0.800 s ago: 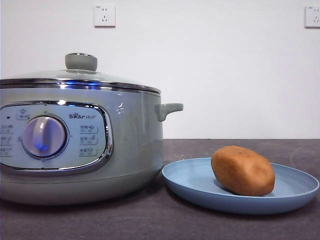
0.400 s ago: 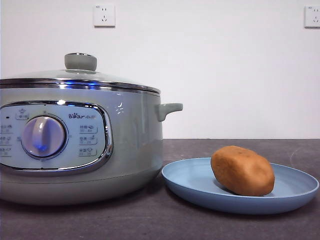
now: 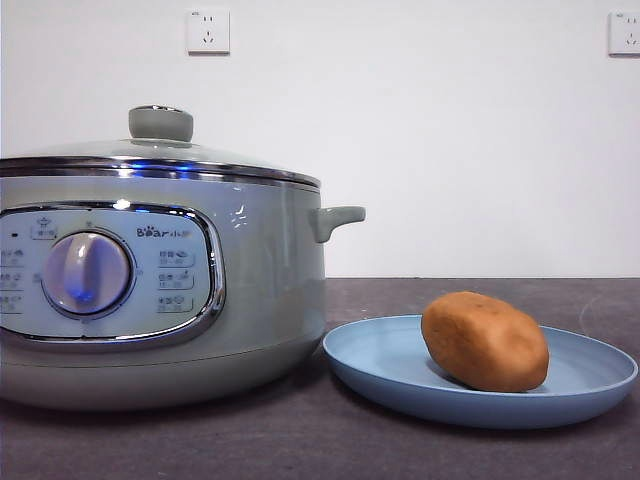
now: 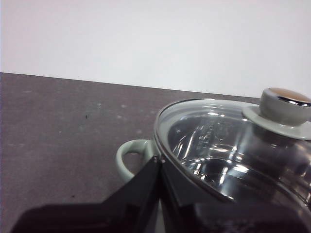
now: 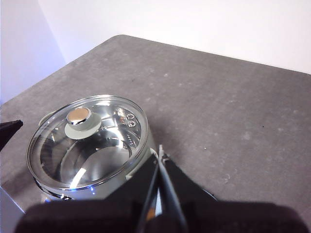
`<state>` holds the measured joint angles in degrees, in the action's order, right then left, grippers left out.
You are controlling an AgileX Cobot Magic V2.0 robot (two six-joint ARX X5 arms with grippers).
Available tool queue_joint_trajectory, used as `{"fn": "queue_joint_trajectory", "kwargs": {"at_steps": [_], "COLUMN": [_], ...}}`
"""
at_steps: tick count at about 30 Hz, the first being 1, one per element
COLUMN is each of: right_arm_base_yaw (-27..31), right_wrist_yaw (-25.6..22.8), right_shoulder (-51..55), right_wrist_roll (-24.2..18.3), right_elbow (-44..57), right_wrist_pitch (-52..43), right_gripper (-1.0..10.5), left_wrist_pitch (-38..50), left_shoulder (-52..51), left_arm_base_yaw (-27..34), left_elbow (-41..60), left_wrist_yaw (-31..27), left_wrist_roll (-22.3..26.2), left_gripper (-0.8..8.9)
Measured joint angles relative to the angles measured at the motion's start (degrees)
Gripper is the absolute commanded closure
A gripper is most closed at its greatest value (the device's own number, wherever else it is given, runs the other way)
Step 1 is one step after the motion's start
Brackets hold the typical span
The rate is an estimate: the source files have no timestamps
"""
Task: Take the potato out from the steamer,put the potato on the plate,close the lid
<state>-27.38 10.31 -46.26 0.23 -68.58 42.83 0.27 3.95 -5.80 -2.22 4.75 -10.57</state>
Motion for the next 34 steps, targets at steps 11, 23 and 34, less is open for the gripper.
{"fn": "queue_joint_trajectory", "kwargs": {"at_steps": [11,23,34], "right_arm_base_yaw": [0.0,0.0,0.0], "right_wrist_yaw": [0.0,0.0,0.0], "right_shoulder": [0.0,0.0,0.0], "right_wrist_roll": [0.0,0.0,0.0], "right_elbow": [0.0,0.0,0.0], "right_wrist_pitch": [0.0,0.0,0.0], "right_gripper": [9.5,9.5,9.5], "left_wrist_pitch": [-9.99,-11.13,-11.08], "left_shoulder": [-3.52,-3.67,-3.67], "left_arm_base_yaw": [0.15,0.15,0.15], "left_elbow": [0.07,1.18,1.18], "left_wrist_yaw": [-4.59,-4.59,-4.59], "left_wrist_roll": [0.0,0.0,0.0], "left_gripper": [8.17,8.17,8.17]}}
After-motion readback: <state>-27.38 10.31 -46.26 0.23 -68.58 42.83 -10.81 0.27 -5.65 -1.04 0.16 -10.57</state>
